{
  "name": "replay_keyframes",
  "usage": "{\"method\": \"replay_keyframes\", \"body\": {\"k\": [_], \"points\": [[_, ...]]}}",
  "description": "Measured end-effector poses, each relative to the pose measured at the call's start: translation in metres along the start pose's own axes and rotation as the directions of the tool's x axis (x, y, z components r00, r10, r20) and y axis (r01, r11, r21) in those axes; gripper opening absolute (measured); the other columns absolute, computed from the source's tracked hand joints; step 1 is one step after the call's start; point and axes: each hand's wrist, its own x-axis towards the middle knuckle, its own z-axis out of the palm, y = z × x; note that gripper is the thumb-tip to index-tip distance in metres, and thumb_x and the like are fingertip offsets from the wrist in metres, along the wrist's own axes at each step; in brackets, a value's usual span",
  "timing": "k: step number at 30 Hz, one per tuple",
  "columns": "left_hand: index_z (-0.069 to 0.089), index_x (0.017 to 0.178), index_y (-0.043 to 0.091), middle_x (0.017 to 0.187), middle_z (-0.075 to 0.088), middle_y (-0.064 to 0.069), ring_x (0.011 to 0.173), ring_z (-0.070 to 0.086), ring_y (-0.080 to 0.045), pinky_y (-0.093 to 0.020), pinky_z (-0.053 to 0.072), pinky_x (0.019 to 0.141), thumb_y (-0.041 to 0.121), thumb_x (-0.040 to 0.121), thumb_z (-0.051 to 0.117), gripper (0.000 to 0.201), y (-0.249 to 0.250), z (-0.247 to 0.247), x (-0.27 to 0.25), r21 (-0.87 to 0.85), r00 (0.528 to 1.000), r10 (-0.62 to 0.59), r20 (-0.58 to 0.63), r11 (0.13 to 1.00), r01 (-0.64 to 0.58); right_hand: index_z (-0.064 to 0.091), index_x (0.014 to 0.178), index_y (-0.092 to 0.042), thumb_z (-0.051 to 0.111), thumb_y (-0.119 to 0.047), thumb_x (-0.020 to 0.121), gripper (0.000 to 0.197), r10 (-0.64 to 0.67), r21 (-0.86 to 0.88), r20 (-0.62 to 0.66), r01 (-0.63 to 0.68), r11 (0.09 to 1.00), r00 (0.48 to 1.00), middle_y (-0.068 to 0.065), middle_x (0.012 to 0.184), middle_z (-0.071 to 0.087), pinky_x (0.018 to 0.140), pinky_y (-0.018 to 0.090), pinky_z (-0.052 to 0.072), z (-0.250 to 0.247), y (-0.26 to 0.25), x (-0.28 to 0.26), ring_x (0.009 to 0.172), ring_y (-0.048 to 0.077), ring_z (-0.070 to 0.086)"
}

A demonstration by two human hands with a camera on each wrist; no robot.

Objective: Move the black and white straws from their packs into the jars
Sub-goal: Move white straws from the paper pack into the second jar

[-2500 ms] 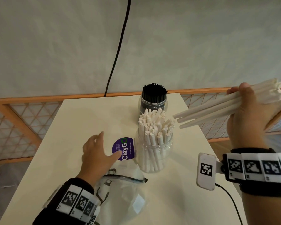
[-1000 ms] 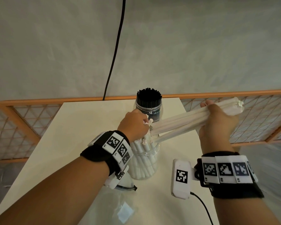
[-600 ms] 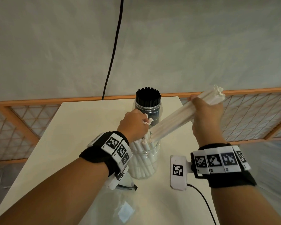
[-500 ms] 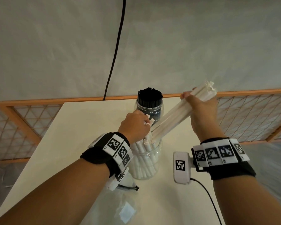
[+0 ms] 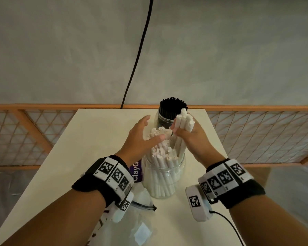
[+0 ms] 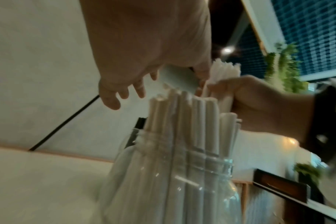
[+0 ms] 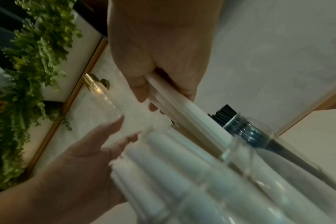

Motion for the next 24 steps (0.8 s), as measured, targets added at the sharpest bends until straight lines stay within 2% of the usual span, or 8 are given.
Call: {"method": "replay_keyframes", "body": {"k": [3,6,8,11,14,17,22,24], "points": [[0.005,0.147,0.031,0.152,0.021,0.001,0.139,0.021,-0.014,-0.027,0.024,0.103,0.029,0.069,0.079,0.107,-0.014,-0.007,-0.006,-0.068,0.987,-0.101,0.123,0.992,0.11,0.053,0.108,-0.02,0.062,-0.016,0.08,0.029,0.025,-0.151,0.057,-0.016,0.988,0.998,0.011,0.11,0.062,0.092,0.044,0.049,0.005,0.016,-0.005,0.106,0.027,0.059],[-0.008,0.147,0.031,0.155,0.012,0.004,0.142,0.015,-0.014,-0.033,0.021,0.113,0.023,0.056,0.087,0.132,-0.032,-0.007,-0.008,0.015,0.955,-0.17,0.243,0.985,0.171,0.038,0.13,-0.038,0.074,-0.061,0.047,0.093,0.025,-0.135,0.229,0.006,0.991,0.973,-0.019,0.13,0.046,0.093,0.008,0.039,-0.01,0.031,-0.009,0.117,-0.011,0.043],[-0.003,0.146,0.035,0.153,0.017,0.005,0.142,0.017,-0.016,-0.04,0.021,0.116,0.033,0.042,0.093,0.141,-0.038,-0.001,-0.008,0.065,0.945,-0.175,0.277,0.984,0.163,0.022,0.143,-0.038,0.081,-0.065,0.035,0.125,0.044,-0.084,0.345,-0.016,0.996,0.938,-0.022,0.141,0.035,0.101,0.011,0.033,-0.018,0.042,-0.013,0.127,-0.009,0.034],[0.03,0.133,0.042,0.136,0.045,0.001,0.131,0.04,-0.017,-0.045,0.039,0.107,0.041,0.03,0.094,0.121,-0.051,0.012,0.001,0.009,0.943,-0.086,0.323,0.996,0.088,0.022,0.144,-0.028,0.09,-0.029,0.047,0.119,0.037,-0.094,0.459,0.007,0.996,0.888,-0.006,0.14,0.046,0.106,0.039,0.04,-0.015,0.056,-0.014,0.129,0.011,0.044],[0.036,0.118,0.046,0.129,0.047,0.003,0.124,0.046,-0.012,-0.035,0.044,0.103,0.034,0.028,0.092,0.106,-0.048,0.017,0.006,0.011,0.937,-0.078,0.341,0.997,0.079,0.03,0.14,-0.014,0.09,-0.014,0.046,0.112,0.042,-0.075,0.448,-0.01,0.997,0.893,0.006,0.13,0.055,0.099,0.036,0.046,-0.006,0.061,-0.01,0.123,0.019,0.052],[0.03,0.129,0.028,0.126,0.048,0.006,0.12,0.047,-0.008,-0.025,0.046,0.097,0.024,0.033,0.092,0.115,-0.045,0.02,0.012,-0.031,0.947,-0.044,0.319,0.998,0.056,0.037,0.136,-0.009,0.088,-0.004,0.048,0.102,0.055,-0.059,0.407,-0.034,0.998,0.912,0.006,0.124,0.06,0.091,0.023,0.047,-0.006,0.057,-0.003,0.117,0.014,0.057],[0.03,0.12,0.036,0.111,0.053,0.017,0.108,0.051,0.001,-0.016,0.048,0.086,0.016,0.04,0.088,0.1,-0.022,0.016,0.009,-0.142,0.973,0.041,0.226,0.99,-0.009,0.048,0.128,-0.018,0.084,-0.008,0.052,0.085,0.059,0.009,0.345,-0.066,0.998,0.937,0.003,0.121,0.064,0.101,0.037,0.046,-0.007,0.039,-0.004,0.114,0.014,0.059],[0.029,0.124,0.034,0.112,0.053,0.019,0.106,0.052,0.006,-0.01,0.048,0.08,0.001,0.048,0.088,0.102,-0.014,0.014,0.008,-0.209,0.979,0.074,0.188,0.977,-0.034,0.047,0.128,-0.019,0.082,-0.003,0.054,0.083,0.036,0.105,0.36,-0.078,0.991,0.932,0.006,0.123,0.063,0.1,0.037,0.047,-0.009,0.03,-0.005,0.116,0.018,0.058]]}}
